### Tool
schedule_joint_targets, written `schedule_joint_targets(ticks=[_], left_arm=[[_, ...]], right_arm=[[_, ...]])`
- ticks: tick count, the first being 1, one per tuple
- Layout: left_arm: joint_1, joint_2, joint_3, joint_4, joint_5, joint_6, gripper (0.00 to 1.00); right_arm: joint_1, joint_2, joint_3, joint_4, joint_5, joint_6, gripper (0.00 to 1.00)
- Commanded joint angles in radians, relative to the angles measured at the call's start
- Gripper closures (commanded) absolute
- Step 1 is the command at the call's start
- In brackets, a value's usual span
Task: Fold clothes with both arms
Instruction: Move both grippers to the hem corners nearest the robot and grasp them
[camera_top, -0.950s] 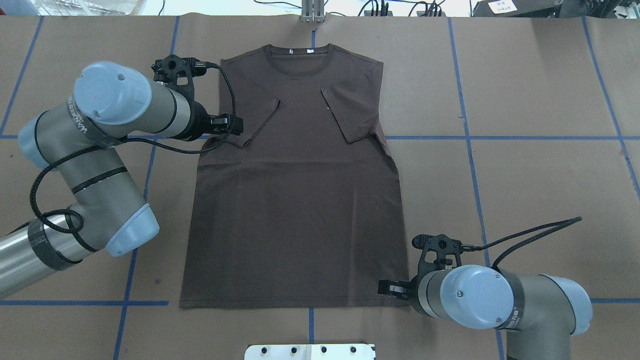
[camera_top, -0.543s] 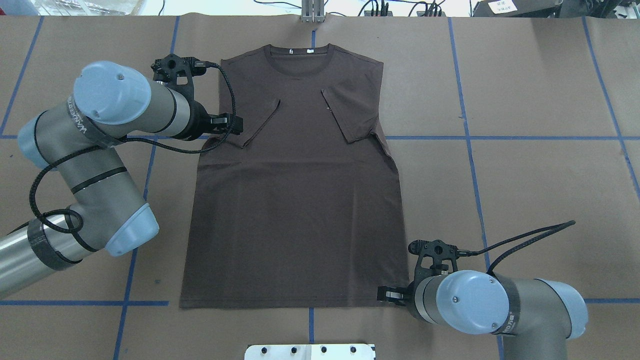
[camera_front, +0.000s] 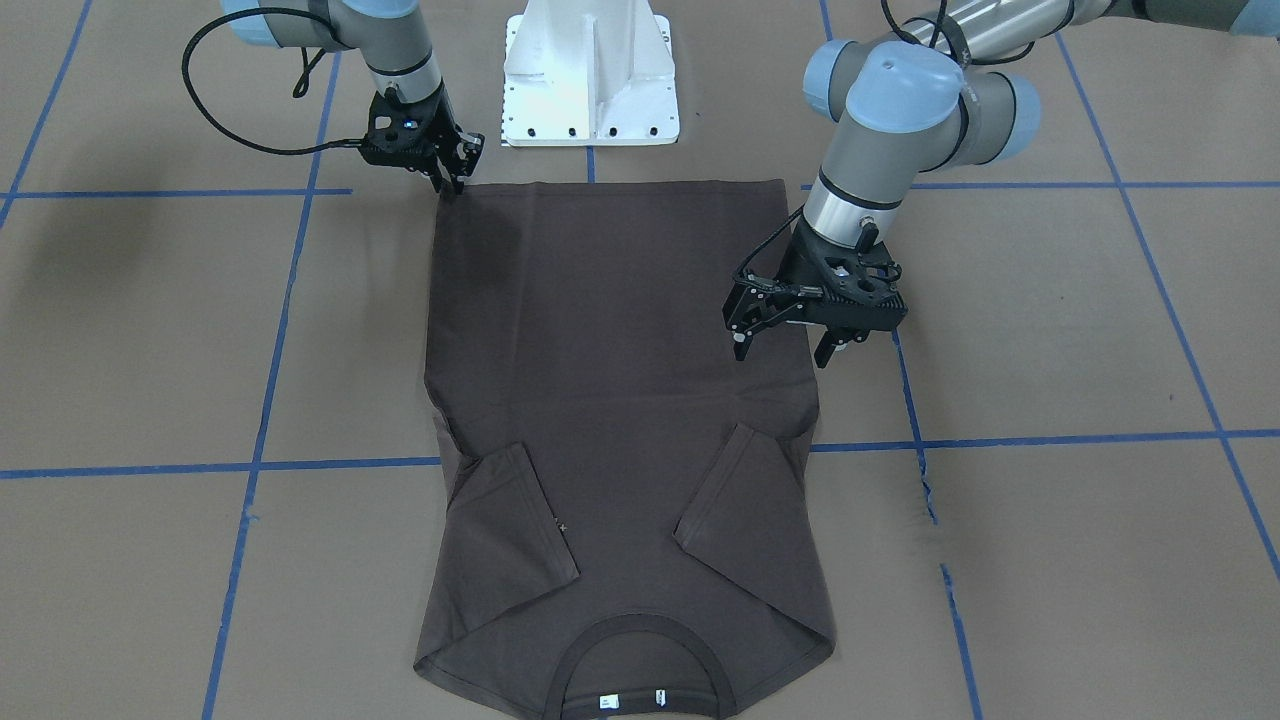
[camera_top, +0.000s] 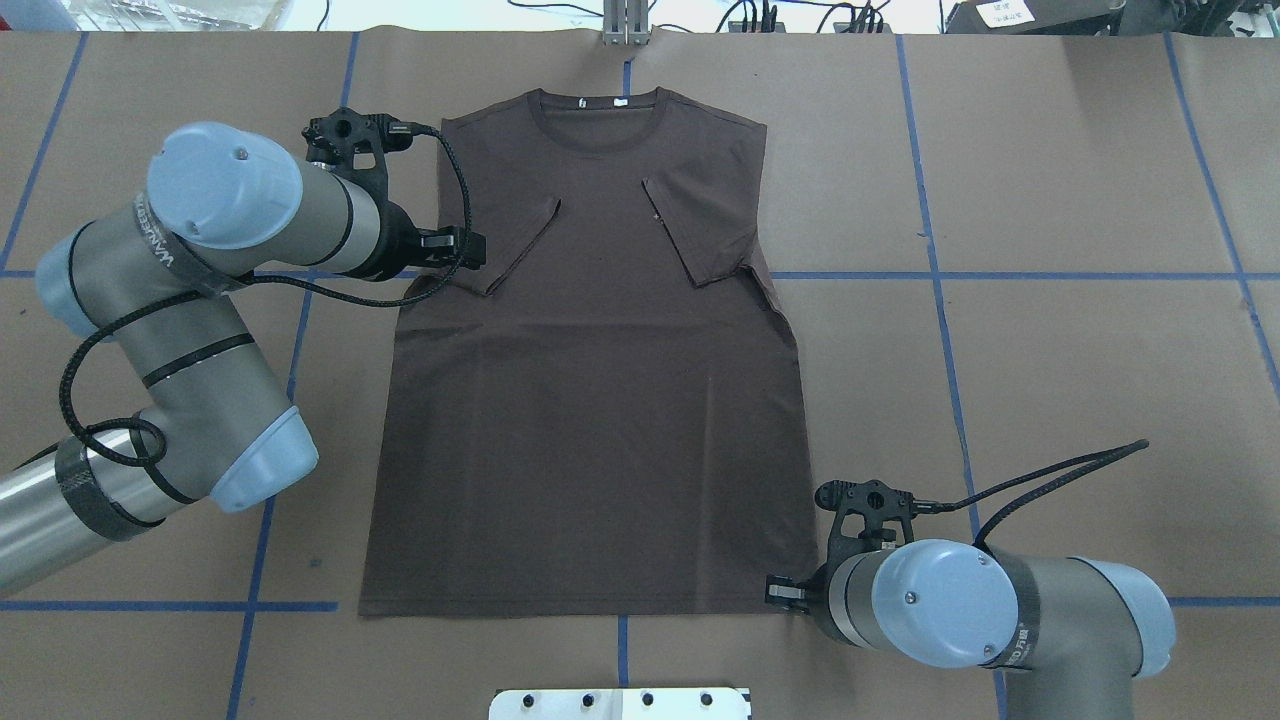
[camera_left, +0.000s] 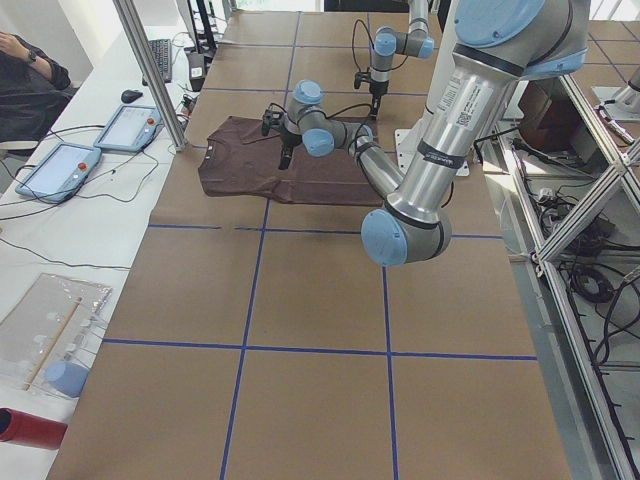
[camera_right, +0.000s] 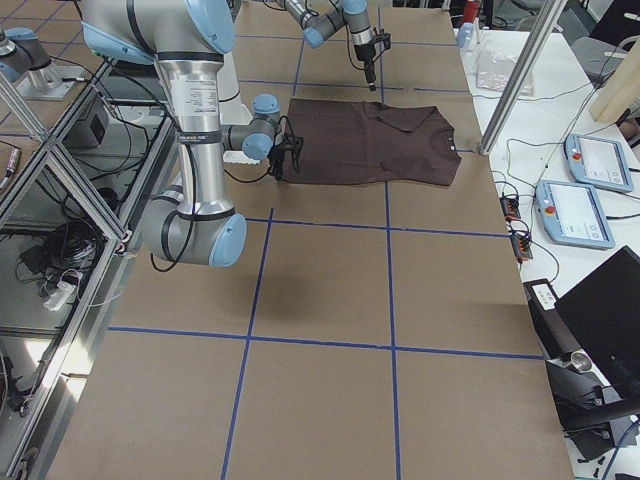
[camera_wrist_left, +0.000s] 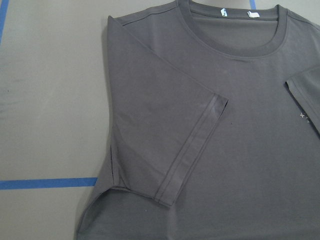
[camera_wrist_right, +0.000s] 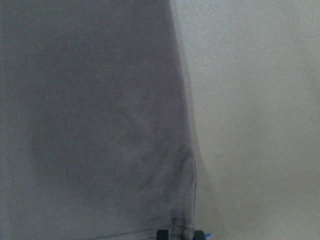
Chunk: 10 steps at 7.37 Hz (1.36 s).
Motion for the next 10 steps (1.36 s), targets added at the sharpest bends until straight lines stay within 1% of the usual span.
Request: schedule_joint_targets(ticks=[1,3,4,5,6,7,9,10], left_arm=[[0.000,0.000,0.000,0.000,0.002,0.000,0.00],[0.000,0.000,0.000,0.000,0.002,0.000,0.00],[0.000,0.005,0.003,0.002,0.002,0.002,0.00],[0.000,0.064,-0.029,-0.002,0.002,-0.012,0.00],[0.018,0.156,-0.134,0.000,-0.004,-0.048,0.00],[0.064,0.248,-0.224,-0.003,0.003,-0.135,0.00],[0.189,0.361,-0.331,-0.002,0.024,-0.403,0.00],[0.301,0.385,-0.339,0.000,0.126,-0.522,0.00]], right_arm=[[0.003,-0.003,0.008,0.000,0.010,0.000,1.00],[0.003,-0.003,0.010,0.000,0.008,0.000,1.00],[0.013,-0.009,0.033,0.002,0.005,0.000,1.00],[0.023,-0.013,0.066,0.002,-0.001,0.000,1.00],[0.036,-0.013,0.085,0.003,0.005,-0.006,1.00],[0.042,-0.013,0.091,0.006,0.005,-0.015,1.00],[0.045,-0.008,0.093,0.008,0.005,-0.019,1.00],[0.048,-0.008,0.093,0.008,0.005,-0.023,1.00]])
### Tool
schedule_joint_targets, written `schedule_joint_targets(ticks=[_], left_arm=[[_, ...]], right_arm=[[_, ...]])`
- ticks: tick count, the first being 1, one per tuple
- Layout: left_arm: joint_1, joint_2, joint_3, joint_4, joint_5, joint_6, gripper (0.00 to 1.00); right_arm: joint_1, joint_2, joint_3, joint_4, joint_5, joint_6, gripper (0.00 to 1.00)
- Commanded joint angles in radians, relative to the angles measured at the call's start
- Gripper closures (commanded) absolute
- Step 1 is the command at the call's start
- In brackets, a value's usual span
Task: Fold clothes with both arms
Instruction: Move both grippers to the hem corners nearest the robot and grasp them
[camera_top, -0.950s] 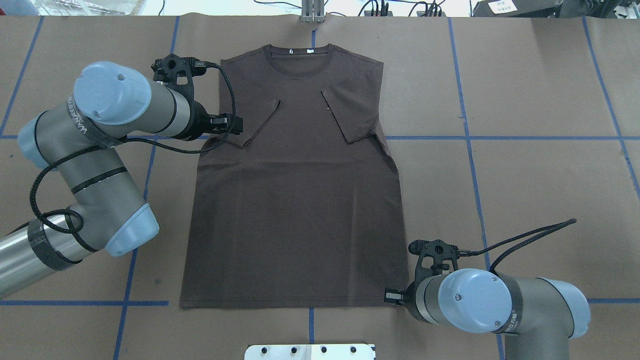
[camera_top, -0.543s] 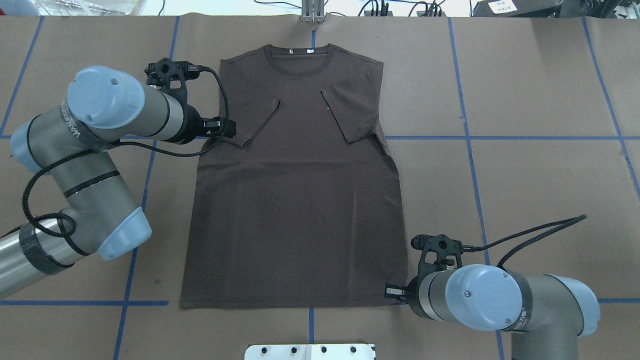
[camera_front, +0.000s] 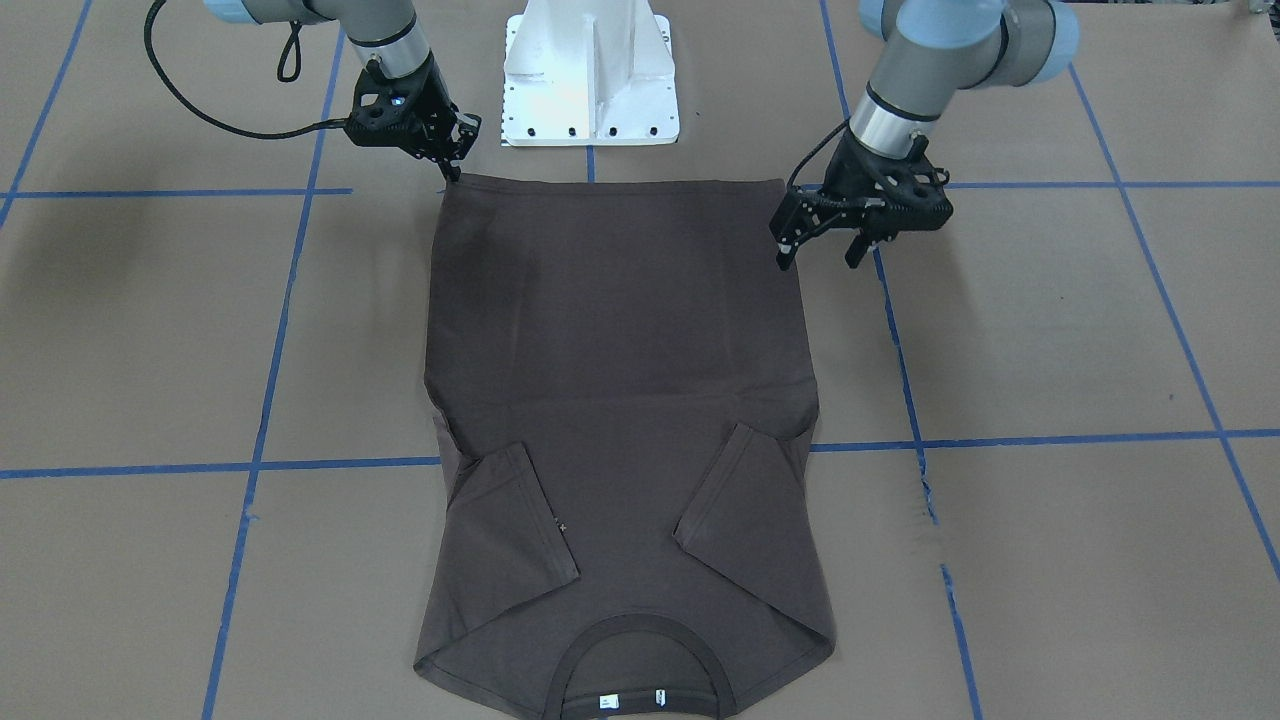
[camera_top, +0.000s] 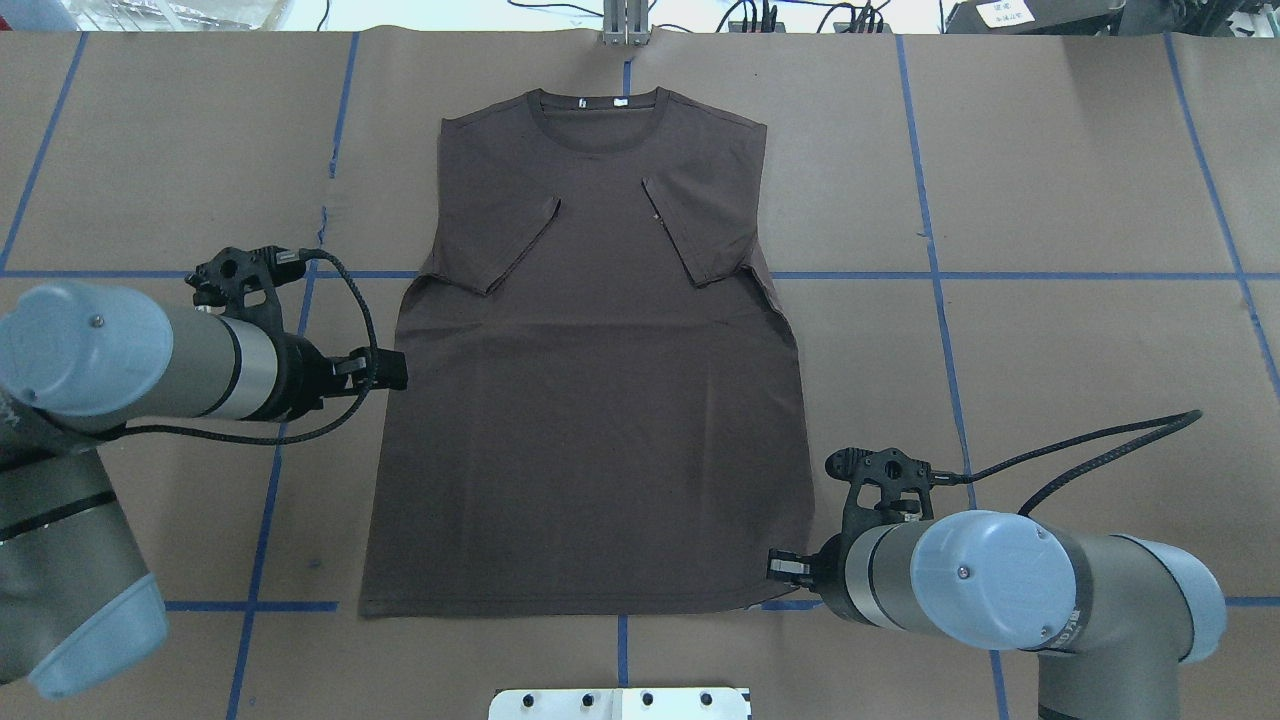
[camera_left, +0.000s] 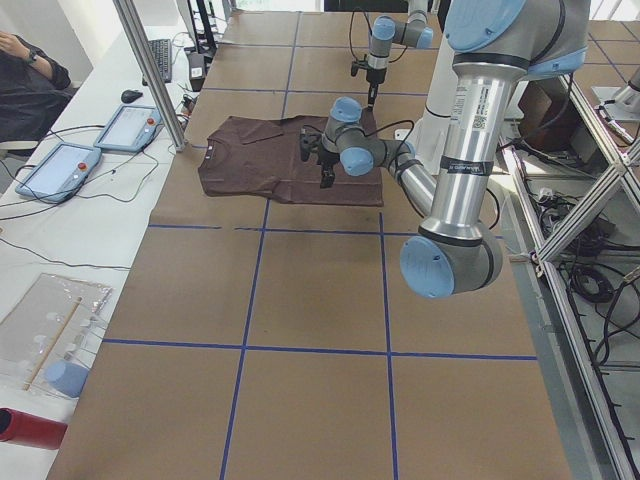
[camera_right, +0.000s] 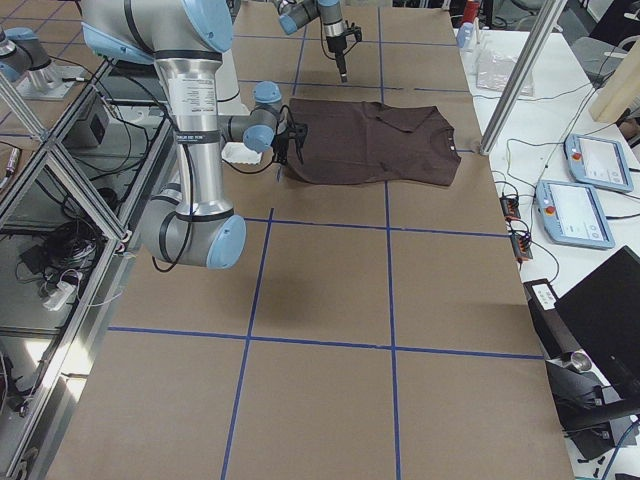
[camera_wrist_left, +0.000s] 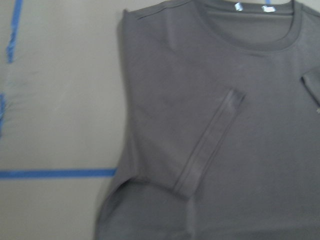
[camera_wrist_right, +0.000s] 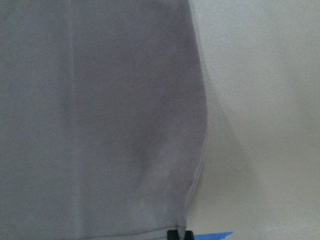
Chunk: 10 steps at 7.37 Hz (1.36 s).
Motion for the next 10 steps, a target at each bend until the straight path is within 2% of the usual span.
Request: schedule_joint_targets(ticks=[1,3,8,9,10], left_arm=[[0.221,0.065,-0.035,0.004,0.163,-0.275,0.02],[0.345,0.071,-0.027,0.047,0.234,-0.387,0.06],[0.386,0.073,-0.003,0.066,0.242,-0.408,0.07],[0.386,0.079,-0.004,0.066,0.242,-0.408,0.13],[0.386,0.082,-0.004,0.066,0.243,-0.408,0.22]], right_arm=[[0.005,0.001,0.000,0.000,0.000,-0.017,1.00],[0.010,0.000,0.001,0.002,0.000,-0.018,1.00],[0.012,0.007,0.003,0.002,0.003,-0.018,1.00],[0.012,0.009,0.003,0.002,0.006,-0.018,1.00],[0.012,0.009,0.003,0.002,0.006,-0.018,1.00]])
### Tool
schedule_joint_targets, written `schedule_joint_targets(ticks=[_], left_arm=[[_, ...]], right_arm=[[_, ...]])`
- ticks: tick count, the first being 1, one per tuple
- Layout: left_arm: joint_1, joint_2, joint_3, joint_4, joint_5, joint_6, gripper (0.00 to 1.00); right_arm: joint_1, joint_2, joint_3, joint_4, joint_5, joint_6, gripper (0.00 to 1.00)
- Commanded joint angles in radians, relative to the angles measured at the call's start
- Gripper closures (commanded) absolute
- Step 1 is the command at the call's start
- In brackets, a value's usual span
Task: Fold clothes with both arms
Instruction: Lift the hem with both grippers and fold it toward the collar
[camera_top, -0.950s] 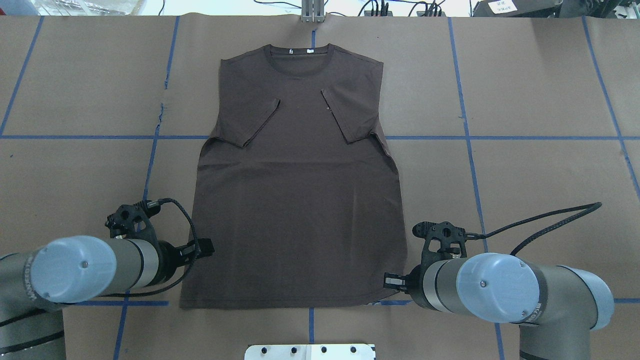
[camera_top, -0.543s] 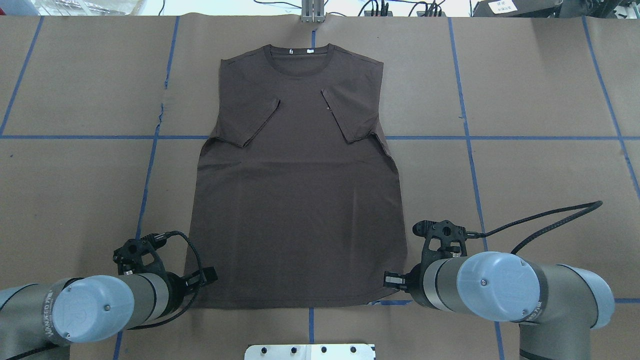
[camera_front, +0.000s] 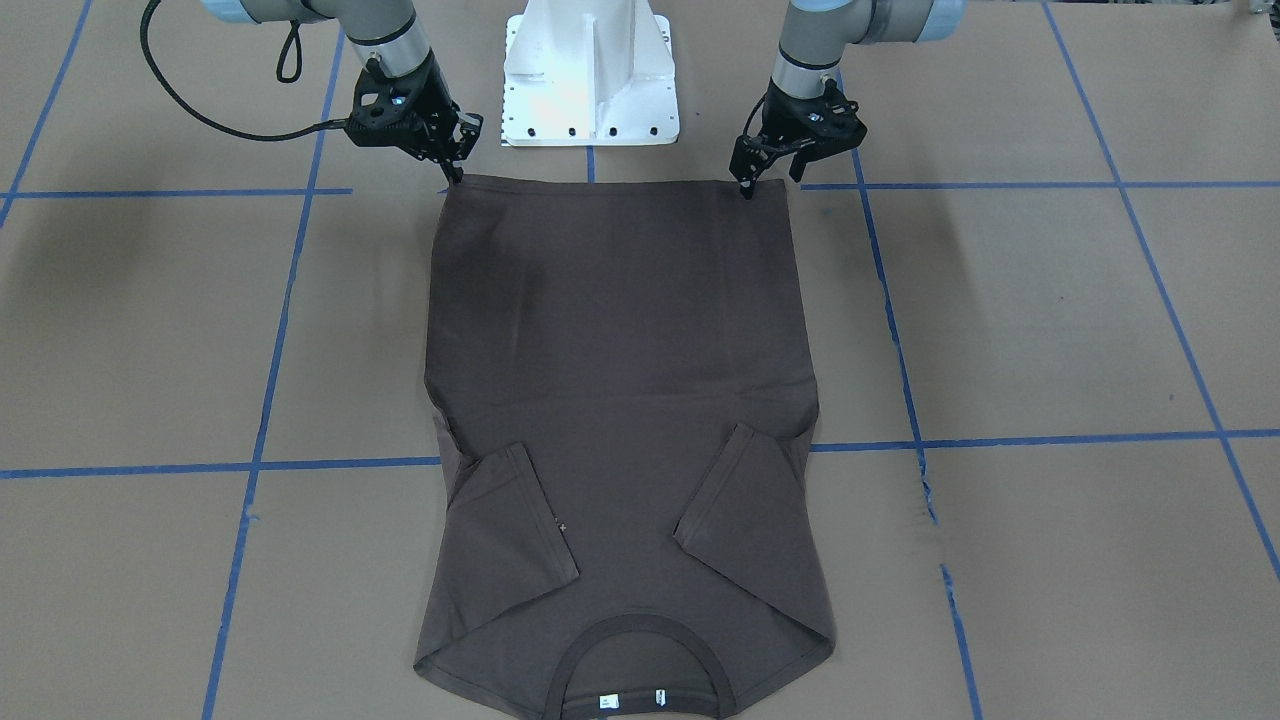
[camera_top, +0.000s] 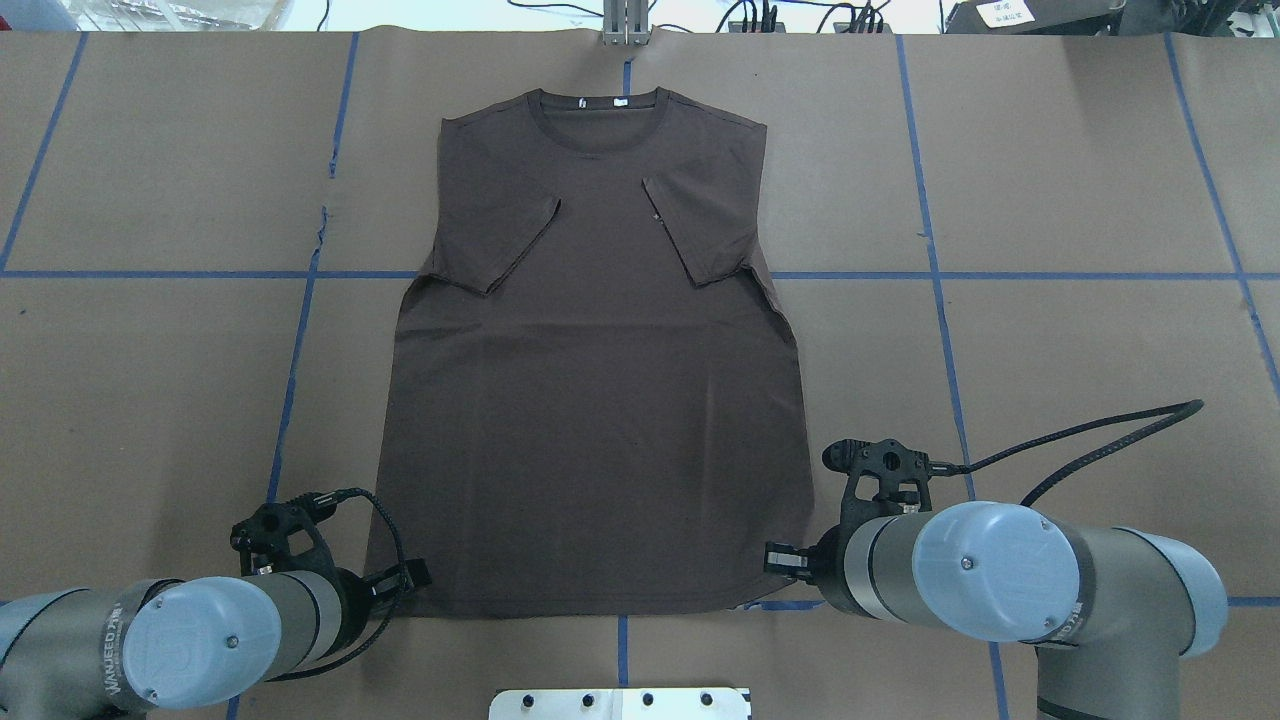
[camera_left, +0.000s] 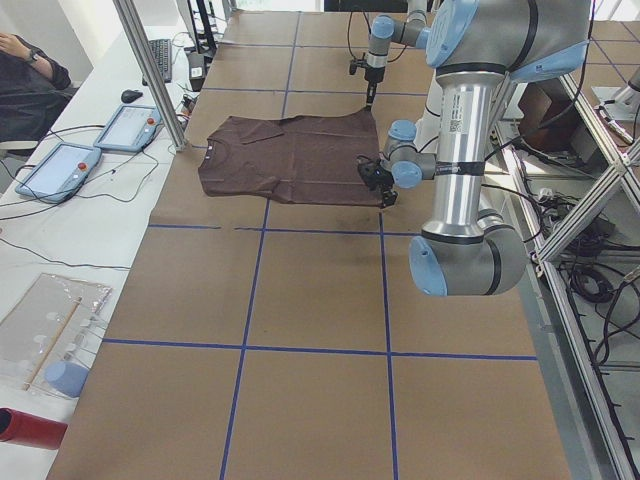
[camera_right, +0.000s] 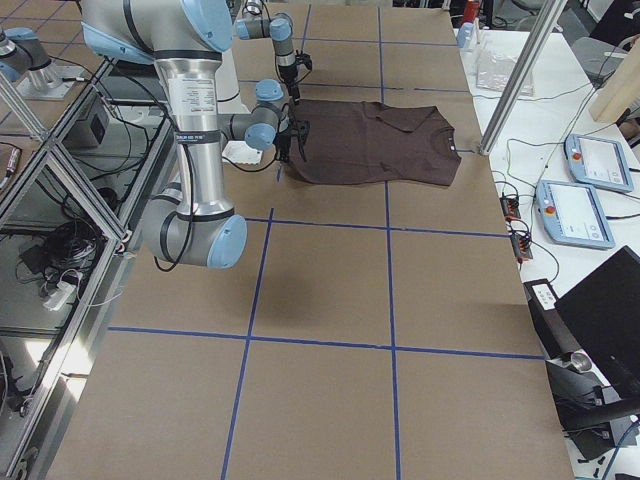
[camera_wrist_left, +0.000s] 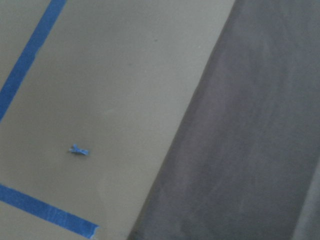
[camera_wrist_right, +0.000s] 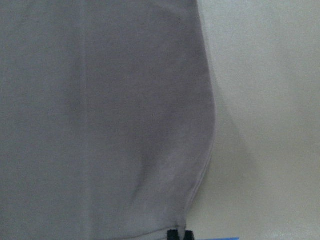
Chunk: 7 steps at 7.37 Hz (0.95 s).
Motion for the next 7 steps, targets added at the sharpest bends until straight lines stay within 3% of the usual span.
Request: schedule_joint_targets(ticks=[1,2,4,5,7], left_arm=[[-0.001,0.011,-0.001,0.000,0.001,0.000,0.40],[-0.001,0.015,-0.002,0.000,0.000,0.000,0.53],[0.007,0.014,-0.010,0.015,0.001,0.001,0.90],[0.015,0.011,-0.013,0.037,0.001,0.001,1.00],[0.015,0.011,-0.069,0.078,-0.002,0.009,1.00]], right_arm=[[0.002,0.001,0.002,0.000,0.003,0.000,1.00],[0.002,-0.001,0.002,0.000,0.003,0.000,1.00],[0.006,-0.002,0.002,-0.002,0.003,0.000,1.00],[0.007,-0.002,0.005,0.000,0.003,0.000,1.00],[0.011,-0.010,0.017,-0.002,0.012,0.000,1.00]])
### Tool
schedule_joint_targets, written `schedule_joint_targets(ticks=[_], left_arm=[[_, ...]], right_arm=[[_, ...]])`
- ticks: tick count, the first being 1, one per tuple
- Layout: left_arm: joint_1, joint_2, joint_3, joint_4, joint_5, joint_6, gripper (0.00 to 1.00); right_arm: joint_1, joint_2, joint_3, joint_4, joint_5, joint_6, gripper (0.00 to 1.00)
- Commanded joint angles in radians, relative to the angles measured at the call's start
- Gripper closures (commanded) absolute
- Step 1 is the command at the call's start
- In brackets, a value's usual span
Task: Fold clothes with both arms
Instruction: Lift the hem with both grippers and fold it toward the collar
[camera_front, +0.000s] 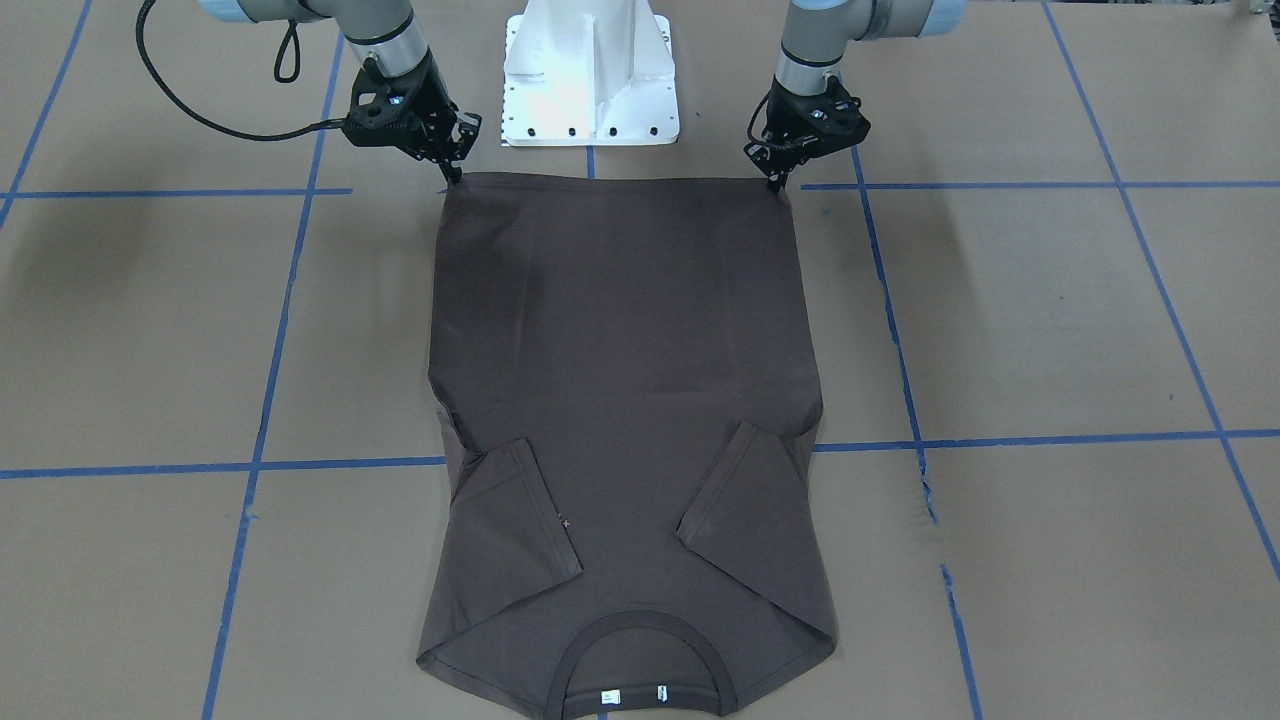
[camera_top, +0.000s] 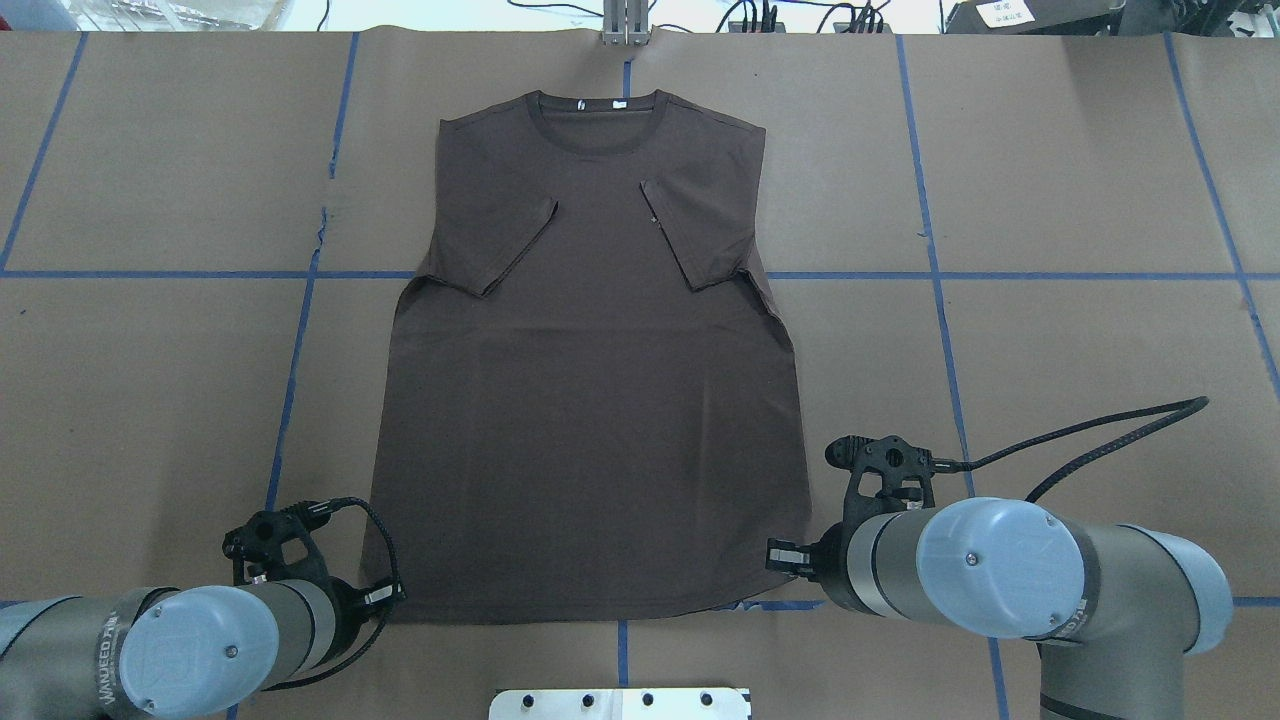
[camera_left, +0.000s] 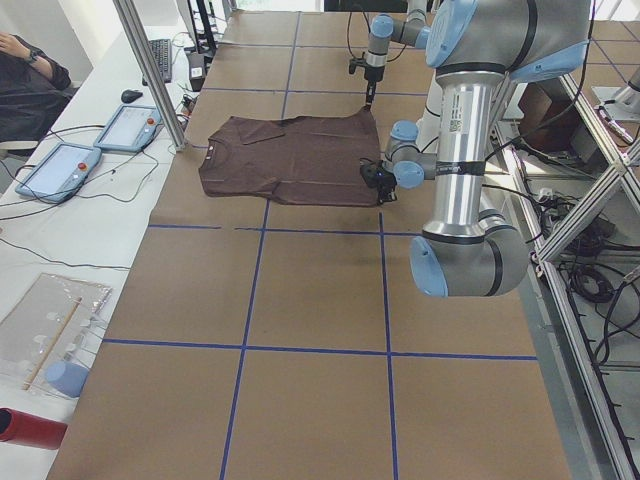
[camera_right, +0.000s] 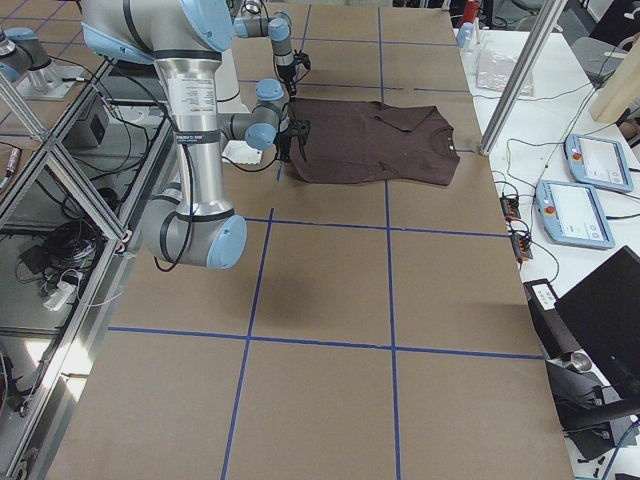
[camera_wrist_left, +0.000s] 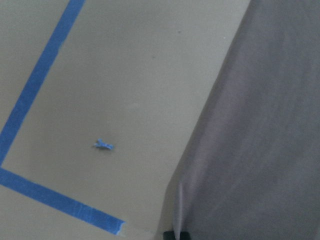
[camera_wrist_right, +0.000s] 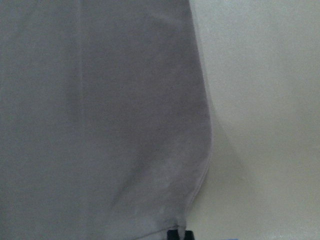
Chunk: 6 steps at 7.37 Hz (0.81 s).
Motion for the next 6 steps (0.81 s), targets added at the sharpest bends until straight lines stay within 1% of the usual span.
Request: schedule_joint_targets(ticks=[1,3,4,5,6], left_arm=[[0.002,0.002,-0.104,0.087,-0.003,0.008,1.00],[0.078,-0.006,-0.283,0.257,-0.004,0.013,1.00],[0.132,-0.011,-0.316,0.272,-0.005,0.013,1.00],[0.167,-0.015,-0.340,0.275,-0.005,0.013,1.00],[0.192,-0.015,-0.385,0.276,-0.011,0.031,1.00]], right_arm=[[0.019,-0.021,0.036,-0.001,0.036,0.000,1.00],[0.023,-0.117,0.167,-0.001,0.084,-0.002,1.00],[0.023,-0.157,0.221,-0.003,0.129,-0.002,1.00],[0.005,-0.194,0.256,-0.003,0.156,0.000,1.00],[-0.035,-0.224,0.278,-0.003,0.156,0.000,1.00]])
